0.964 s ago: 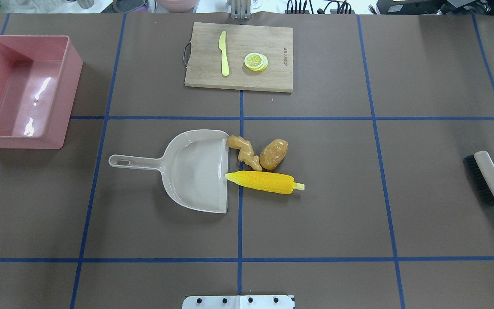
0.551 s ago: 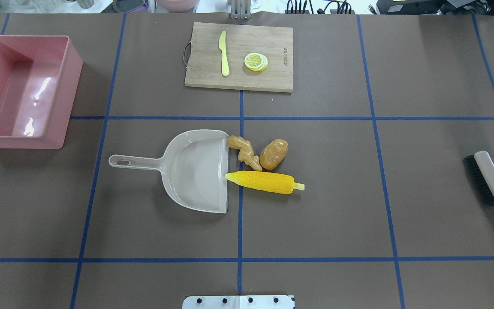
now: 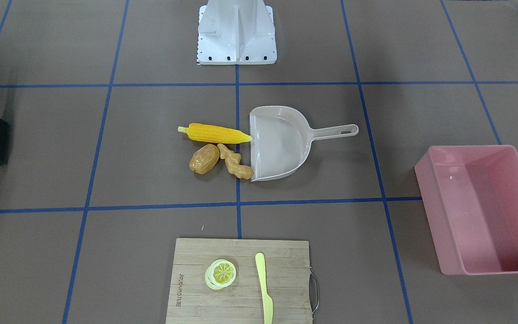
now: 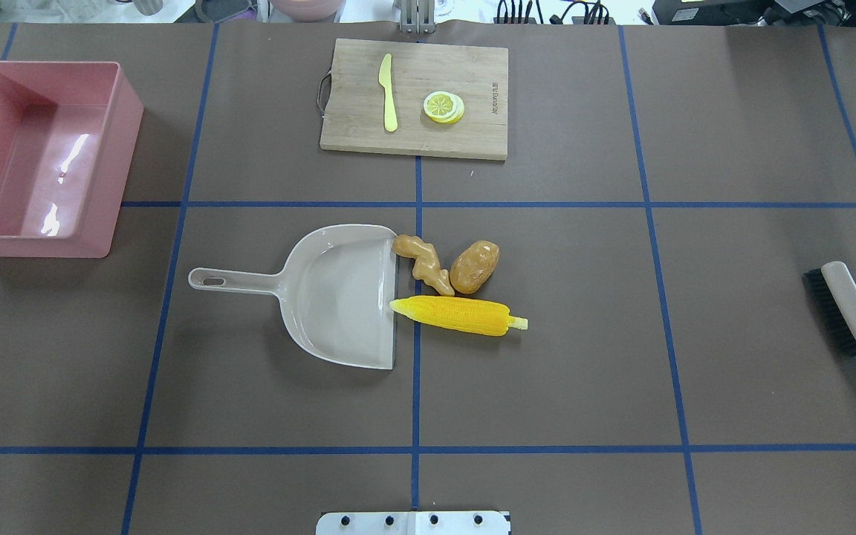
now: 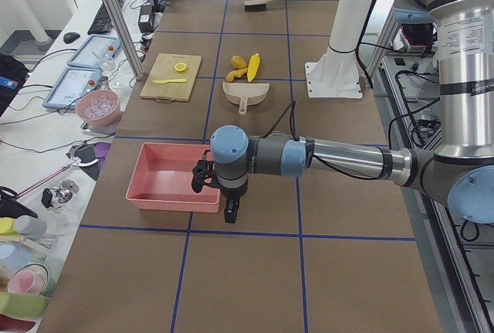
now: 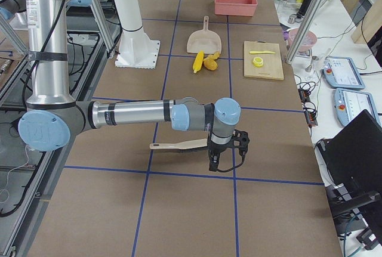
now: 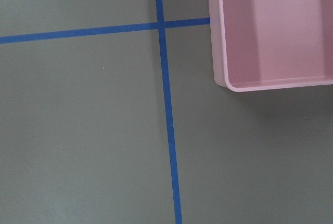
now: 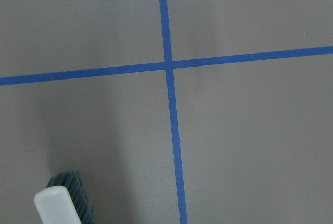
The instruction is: Sweep and dump trash into bin
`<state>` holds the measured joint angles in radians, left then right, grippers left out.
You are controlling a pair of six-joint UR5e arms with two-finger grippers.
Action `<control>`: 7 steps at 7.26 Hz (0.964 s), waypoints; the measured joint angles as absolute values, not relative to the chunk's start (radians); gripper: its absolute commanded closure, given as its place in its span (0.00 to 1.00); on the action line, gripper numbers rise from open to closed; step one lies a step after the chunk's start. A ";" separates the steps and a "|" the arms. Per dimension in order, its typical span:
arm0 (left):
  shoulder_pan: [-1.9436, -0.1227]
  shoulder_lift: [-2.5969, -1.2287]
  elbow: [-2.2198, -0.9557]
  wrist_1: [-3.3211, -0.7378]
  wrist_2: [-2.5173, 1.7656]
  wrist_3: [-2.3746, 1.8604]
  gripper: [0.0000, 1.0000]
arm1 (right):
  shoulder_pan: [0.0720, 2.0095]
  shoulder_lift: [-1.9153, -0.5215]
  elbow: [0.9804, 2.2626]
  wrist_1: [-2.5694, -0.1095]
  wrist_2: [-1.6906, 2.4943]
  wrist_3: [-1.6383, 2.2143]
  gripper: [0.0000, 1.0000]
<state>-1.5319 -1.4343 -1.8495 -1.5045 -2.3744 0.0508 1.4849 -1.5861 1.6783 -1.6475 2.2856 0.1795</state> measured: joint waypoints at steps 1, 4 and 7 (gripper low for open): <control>-1.517 -1.457 -1.860 -1.504 -2.375 0.050 0.01 | 1.485 -1.586 1.678 -1.647 2.286 0.179 0.00; -1.406 -1.578 -1.884 -1.505 -2.375 0.050 0.01 | 1.485 -1.586 1.684 -1.648 2.287 0.179 0.00; -1.252 -1.728 -1.890 -1.548 -2.371 0.052 0.01 | 1.485 -1.587 1.690 -1.648 2.298 0.179 0.00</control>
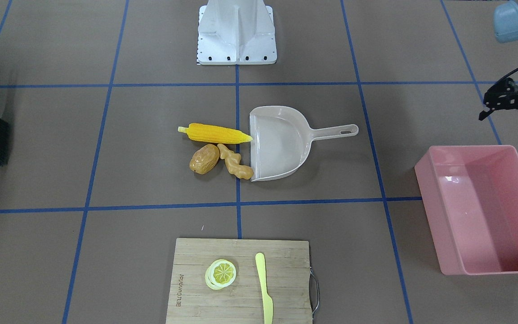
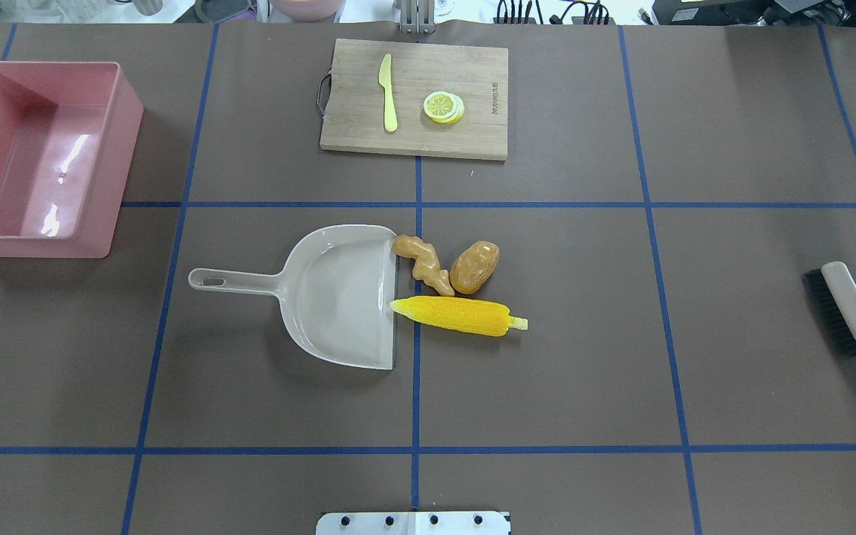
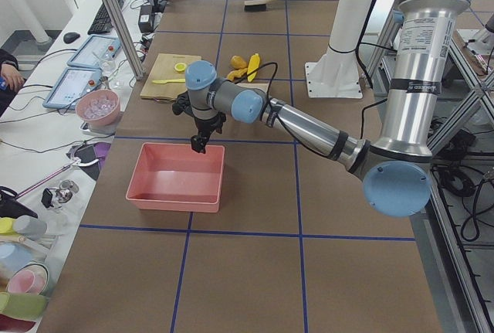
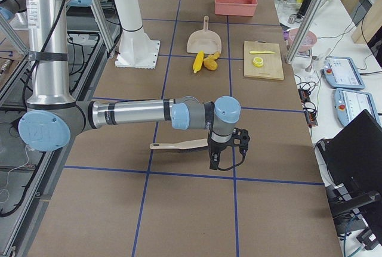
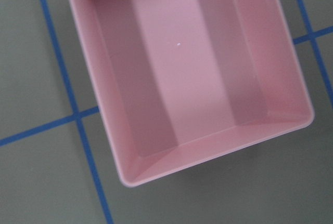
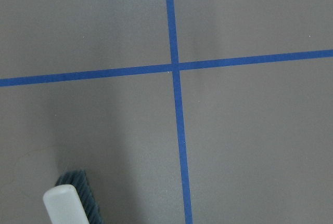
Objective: Sweep and dump trash into bin
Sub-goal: 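Move the left gripper from the pink bin to the dustpan handle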
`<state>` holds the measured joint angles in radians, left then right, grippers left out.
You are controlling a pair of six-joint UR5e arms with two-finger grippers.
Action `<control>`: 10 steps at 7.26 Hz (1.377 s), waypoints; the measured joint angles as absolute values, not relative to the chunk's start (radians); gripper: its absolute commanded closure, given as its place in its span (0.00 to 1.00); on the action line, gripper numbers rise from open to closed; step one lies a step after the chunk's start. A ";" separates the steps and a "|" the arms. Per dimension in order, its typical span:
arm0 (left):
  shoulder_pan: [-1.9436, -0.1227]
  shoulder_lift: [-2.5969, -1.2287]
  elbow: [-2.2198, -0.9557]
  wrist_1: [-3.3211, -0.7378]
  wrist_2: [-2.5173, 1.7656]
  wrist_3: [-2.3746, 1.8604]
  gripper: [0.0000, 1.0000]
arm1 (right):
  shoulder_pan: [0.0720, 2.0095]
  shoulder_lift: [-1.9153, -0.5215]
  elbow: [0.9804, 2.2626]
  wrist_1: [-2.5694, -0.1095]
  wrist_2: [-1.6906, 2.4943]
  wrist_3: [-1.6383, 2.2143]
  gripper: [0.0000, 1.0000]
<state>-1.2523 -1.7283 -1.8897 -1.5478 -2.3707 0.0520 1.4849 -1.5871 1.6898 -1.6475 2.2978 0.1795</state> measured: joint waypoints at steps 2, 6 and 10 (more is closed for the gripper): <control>-1.177 -1.811 -1.904 -1.568 -2.365 0.058 0.01 | 1.485 -1.588 1.695 -1.647 2.305 0.179 0.00; -1.070 -1.892 -1.919 -1.642 -2.363 0.063 0.01 | 1.481 -1.598 1.740 -1.648 2.325 0.181 0.00; -0.949 -2.008 -1.931 -1.659 -2.356 0.116 0.01 | 1.479 -1.790 1.935 -1.646 2.351 0.243 0.00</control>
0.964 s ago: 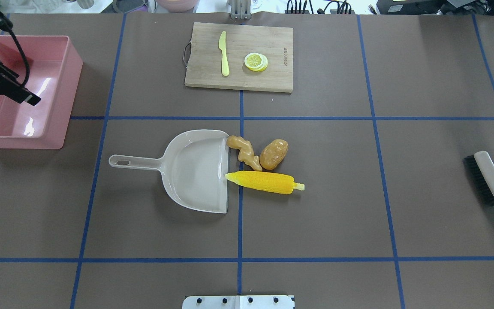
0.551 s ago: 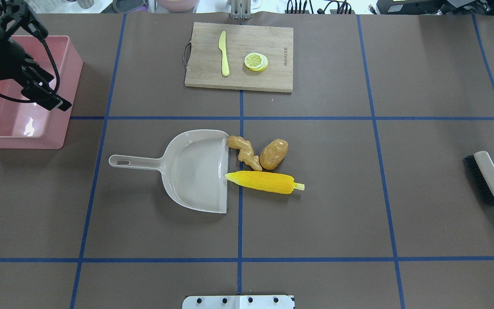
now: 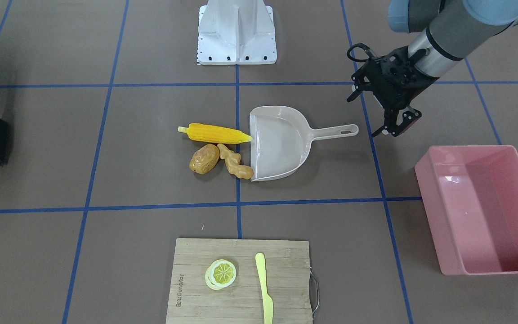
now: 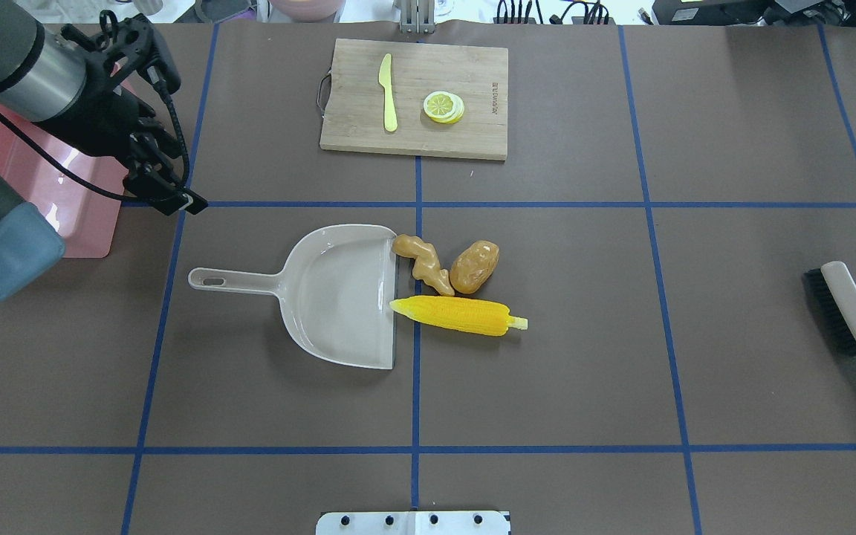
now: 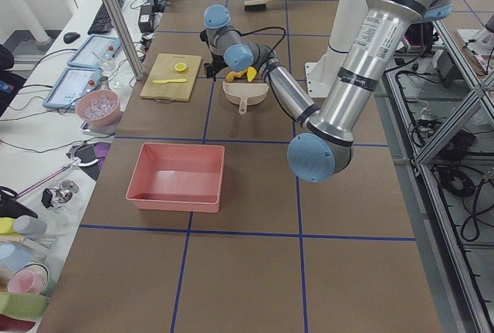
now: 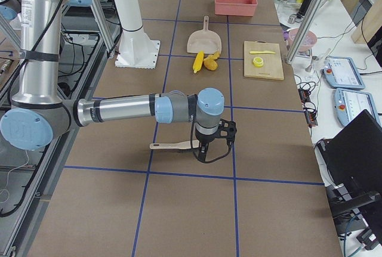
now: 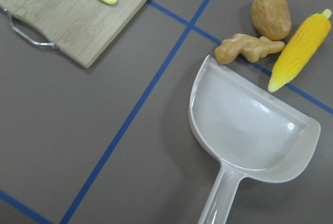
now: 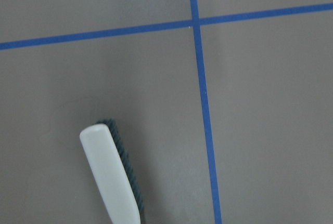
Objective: Sweep and dump trash into bin
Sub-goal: 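Move the left gripper from the pink bin to the dustpan handle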
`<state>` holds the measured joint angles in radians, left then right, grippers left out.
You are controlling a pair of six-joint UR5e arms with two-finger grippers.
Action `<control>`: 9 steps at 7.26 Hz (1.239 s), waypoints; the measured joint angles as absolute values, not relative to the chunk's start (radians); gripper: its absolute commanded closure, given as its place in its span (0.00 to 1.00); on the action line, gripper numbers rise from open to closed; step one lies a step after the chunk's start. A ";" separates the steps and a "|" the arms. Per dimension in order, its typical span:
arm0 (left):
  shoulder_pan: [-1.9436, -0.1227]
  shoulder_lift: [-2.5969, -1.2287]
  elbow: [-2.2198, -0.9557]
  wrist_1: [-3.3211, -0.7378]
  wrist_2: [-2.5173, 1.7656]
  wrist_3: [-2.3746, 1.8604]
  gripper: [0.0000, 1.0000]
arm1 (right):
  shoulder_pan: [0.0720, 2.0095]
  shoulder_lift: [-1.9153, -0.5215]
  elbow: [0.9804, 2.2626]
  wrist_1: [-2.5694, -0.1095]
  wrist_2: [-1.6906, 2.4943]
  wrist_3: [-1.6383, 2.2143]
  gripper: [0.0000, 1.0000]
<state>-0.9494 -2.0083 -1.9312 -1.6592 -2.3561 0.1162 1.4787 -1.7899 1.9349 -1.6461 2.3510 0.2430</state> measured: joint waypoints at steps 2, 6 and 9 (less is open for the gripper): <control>-0.930 -2.014 -1.948 -1.664 -2.343 0.222 0.01 | 1.444 -1.923 2.035 -1.610 2.373 0.248 0.00; -0.917 -1.950 -1.949 -1.741 -2.341 0.281 0.02 | 1.253 -2.051 2.032 -1.421 2.369 0.265 0.00; -0.903 -1.820 -1.895 -2.027 -2.344 0.314 0.02 | 1.176 -2.070 1.939 -1.240 2.366 0.289 0.00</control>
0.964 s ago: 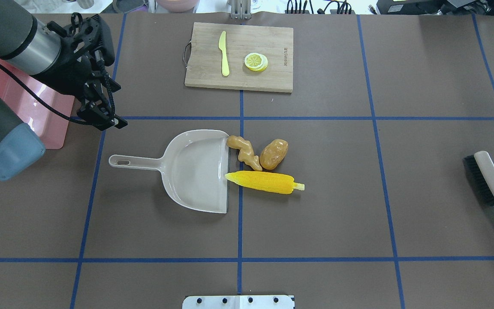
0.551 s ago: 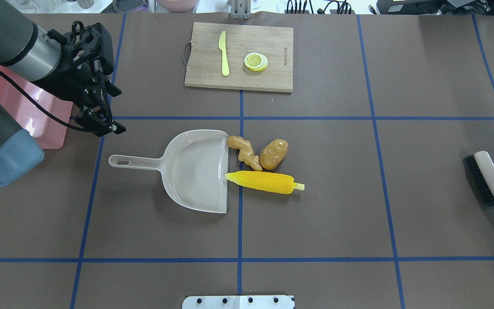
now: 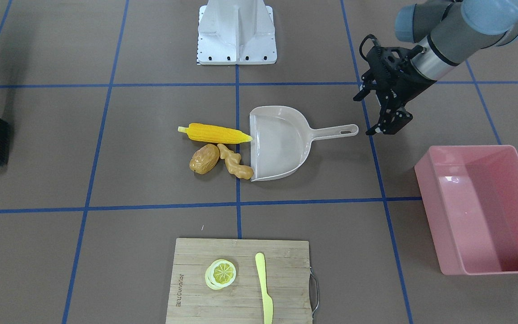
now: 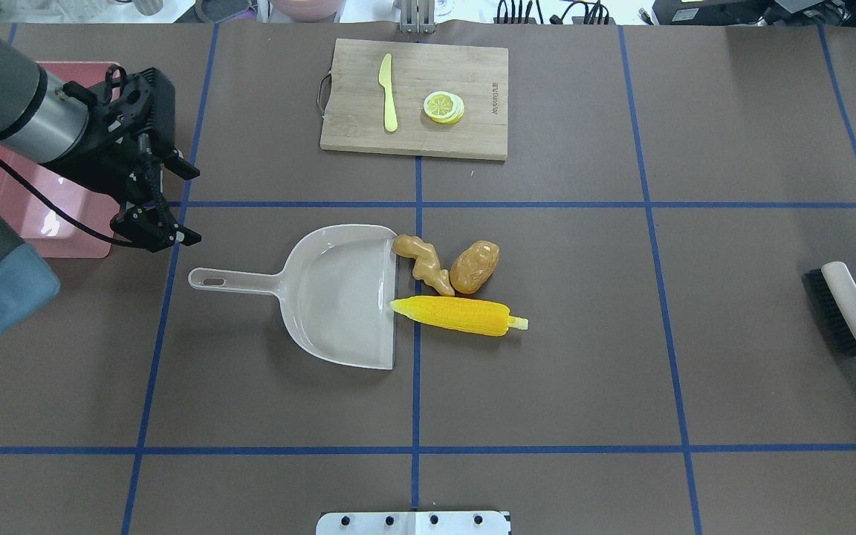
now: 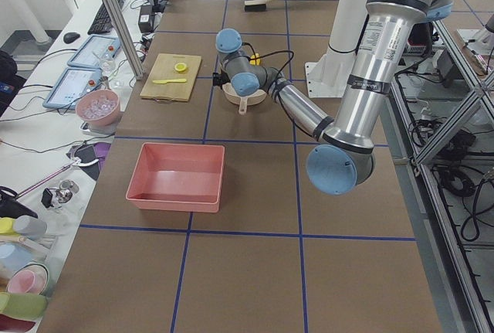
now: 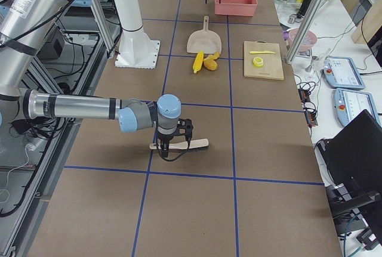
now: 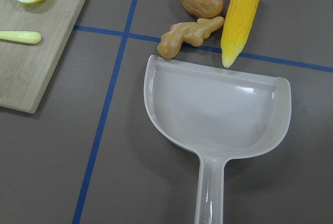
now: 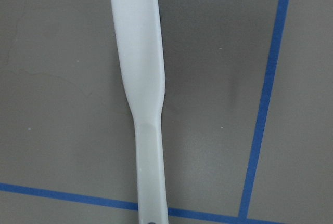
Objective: Sweep and dump trash into bin
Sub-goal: 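Move the left gripper from the pink bin to the dustpan handle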
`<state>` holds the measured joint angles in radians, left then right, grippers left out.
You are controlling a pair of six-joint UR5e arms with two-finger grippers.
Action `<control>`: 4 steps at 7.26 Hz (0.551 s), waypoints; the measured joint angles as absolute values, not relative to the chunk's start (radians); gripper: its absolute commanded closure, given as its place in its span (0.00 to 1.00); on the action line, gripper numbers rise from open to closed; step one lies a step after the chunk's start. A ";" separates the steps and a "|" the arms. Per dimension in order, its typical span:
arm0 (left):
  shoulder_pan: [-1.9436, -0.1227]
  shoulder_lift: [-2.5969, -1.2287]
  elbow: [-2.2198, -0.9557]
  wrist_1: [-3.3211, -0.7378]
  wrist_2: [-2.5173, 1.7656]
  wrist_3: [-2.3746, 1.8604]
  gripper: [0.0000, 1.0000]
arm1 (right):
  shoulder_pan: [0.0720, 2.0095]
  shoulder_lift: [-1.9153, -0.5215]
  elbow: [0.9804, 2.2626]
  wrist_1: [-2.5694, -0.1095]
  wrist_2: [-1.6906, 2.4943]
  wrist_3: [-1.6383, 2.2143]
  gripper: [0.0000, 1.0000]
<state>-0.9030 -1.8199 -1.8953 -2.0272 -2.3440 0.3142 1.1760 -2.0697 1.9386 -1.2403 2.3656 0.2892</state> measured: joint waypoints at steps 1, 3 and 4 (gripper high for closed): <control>-0.875 -1.791 -1.863 -2.140 -2.344 0.300 0.02 | 1.143 -2.072 1.902 -1.162 2.365 0.330 0.00; -0.784 -1.768 -1.796 -2.367 -2.311 0.199 0.02 | 1.069 -2.073 1.877 -1.072 2.354 0.410 0.00; -0.740 -1.770 -1.765 -2.455 -2.262 0.171 0.02 | 1.038 -2.073 1.871 -1.060 2.339 0.422 0.01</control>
<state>-0.7404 -1.7697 -1.7645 -2.4547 -2.2623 0.1706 1.0383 -2.0730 1.8713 -1.0595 2.3388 0.4220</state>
